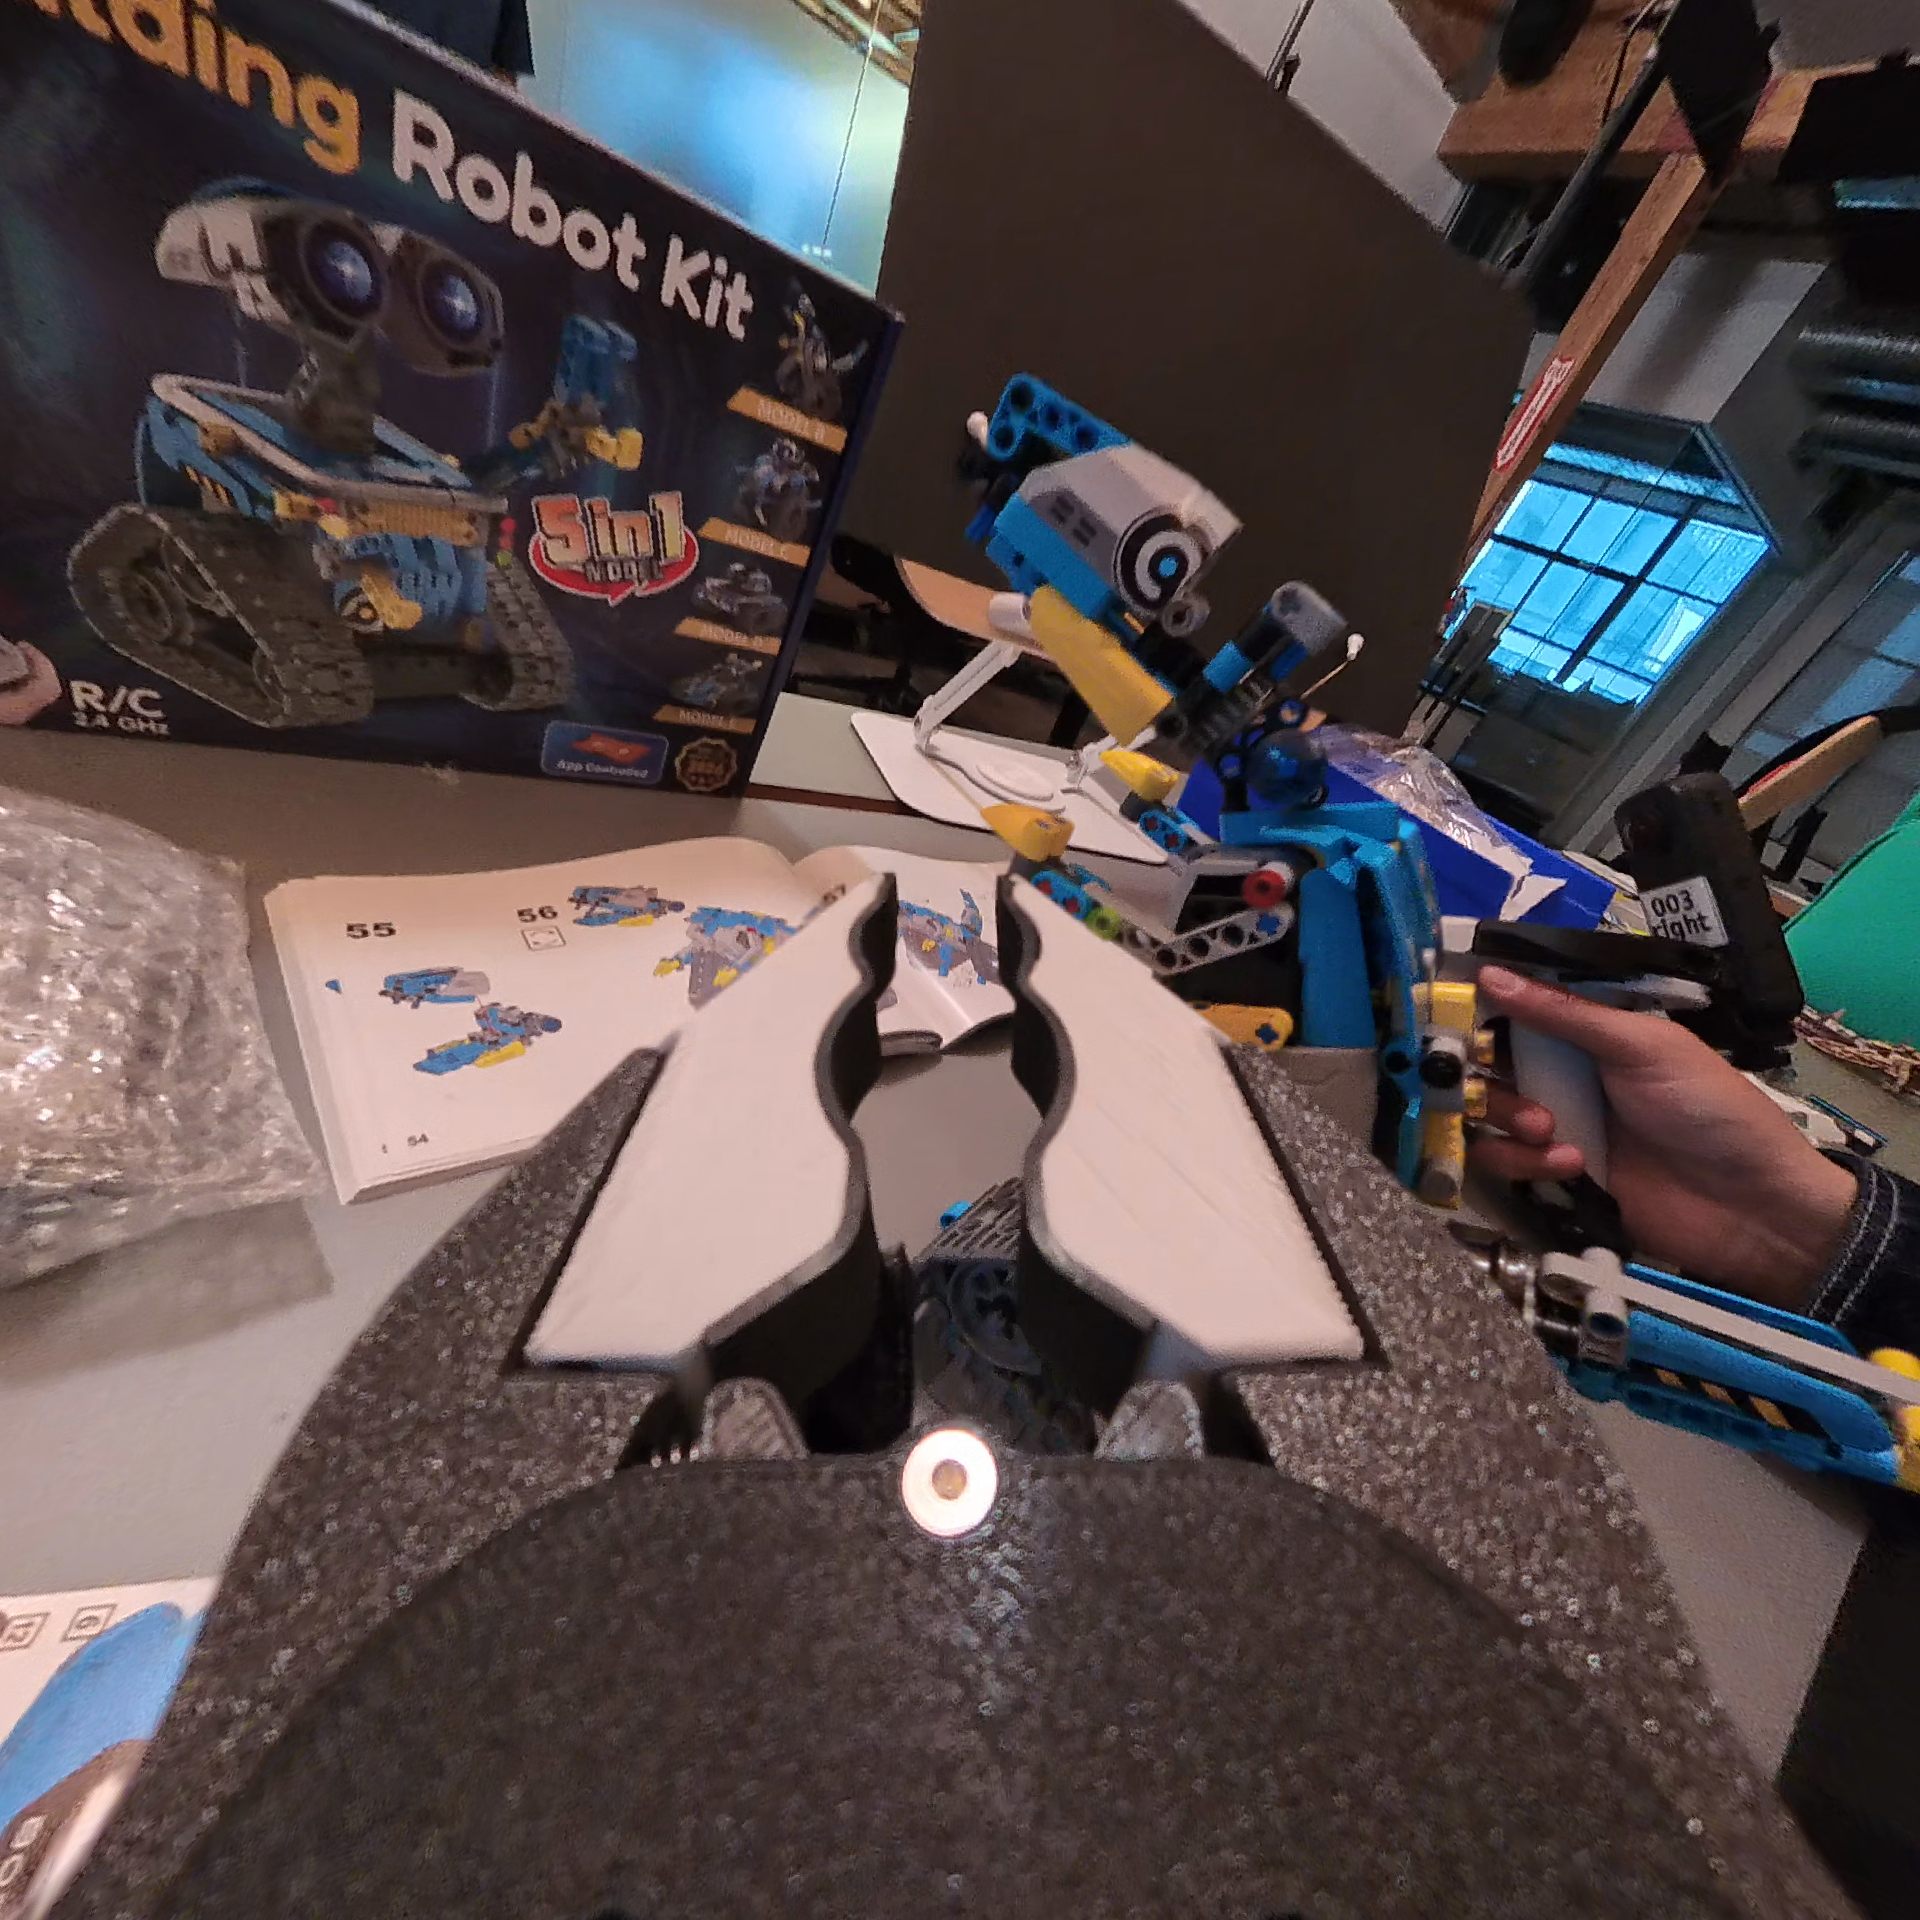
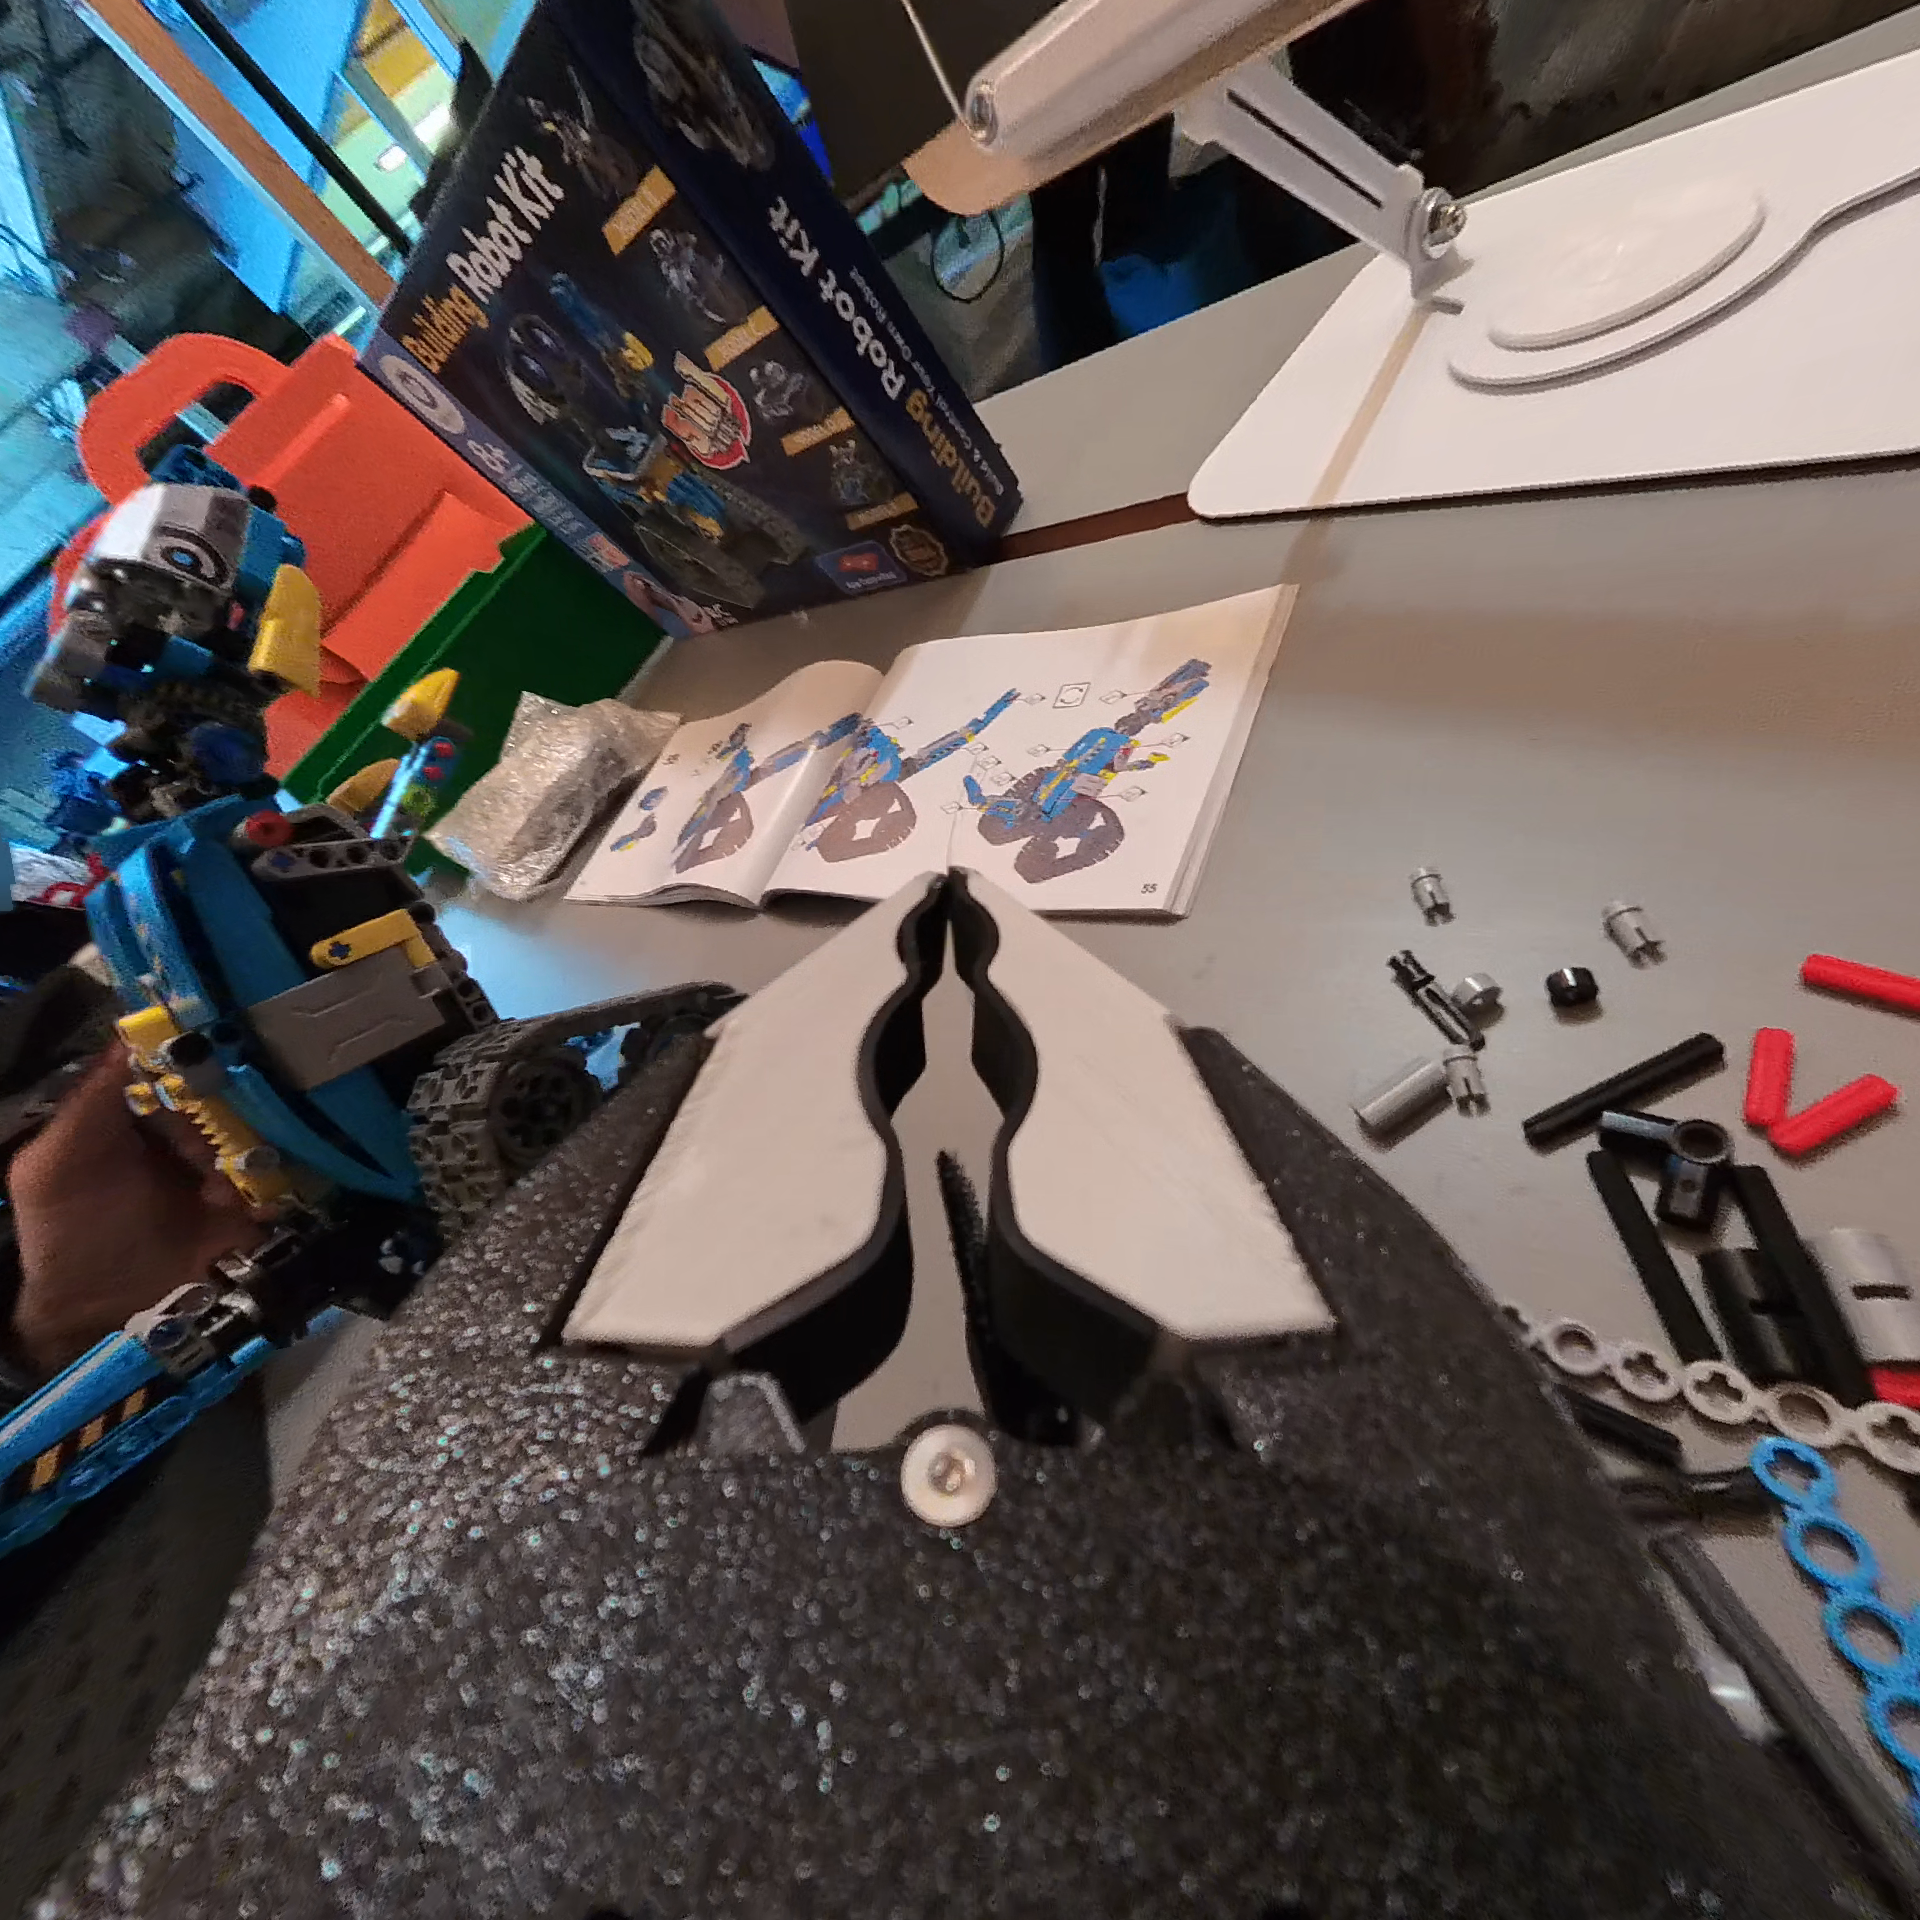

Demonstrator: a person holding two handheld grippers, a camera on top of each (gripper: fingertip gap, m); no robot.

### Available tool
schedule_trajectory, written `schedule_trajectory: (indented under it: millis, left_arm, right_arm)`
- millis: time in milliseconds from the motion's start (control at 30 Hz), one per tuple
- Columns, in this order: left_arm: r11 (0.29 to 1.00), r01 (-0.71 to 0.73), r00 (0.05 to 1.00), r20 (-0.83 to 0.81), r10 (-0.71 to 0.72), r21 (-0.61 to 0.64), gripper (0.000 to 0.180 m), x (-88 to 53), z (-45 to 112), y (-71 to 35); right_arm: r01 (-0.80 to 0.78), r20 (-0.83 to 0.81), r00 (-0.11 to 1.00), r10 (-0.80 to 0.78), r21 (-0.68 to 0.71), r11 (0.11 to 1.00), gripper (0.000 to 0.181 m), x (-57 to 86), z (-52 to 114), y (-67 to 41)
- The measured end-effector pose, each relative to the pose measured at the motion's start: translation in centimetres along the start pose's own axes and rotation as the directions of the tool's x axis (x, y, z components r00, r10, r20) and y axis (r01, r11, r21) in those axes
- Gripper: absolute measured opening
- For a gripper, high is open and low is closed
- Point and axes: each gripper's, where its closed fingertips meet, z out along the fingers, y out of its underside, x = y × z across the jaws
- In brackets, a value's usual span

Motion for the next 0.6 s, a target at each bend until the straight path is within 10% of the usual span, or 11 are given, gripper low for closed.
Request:
schedule_trajectory:
  millis: [600]
  left_arm:
    - [0.993,0.085,0.996,-0.021,-0.087,-0.087,0.018,-0.7,1.3,2.1]
  right_arm:
    - [-0.080,0.041,0.996,0.081,-0.030,0.996,0.000,0.6,0.8,1.1]
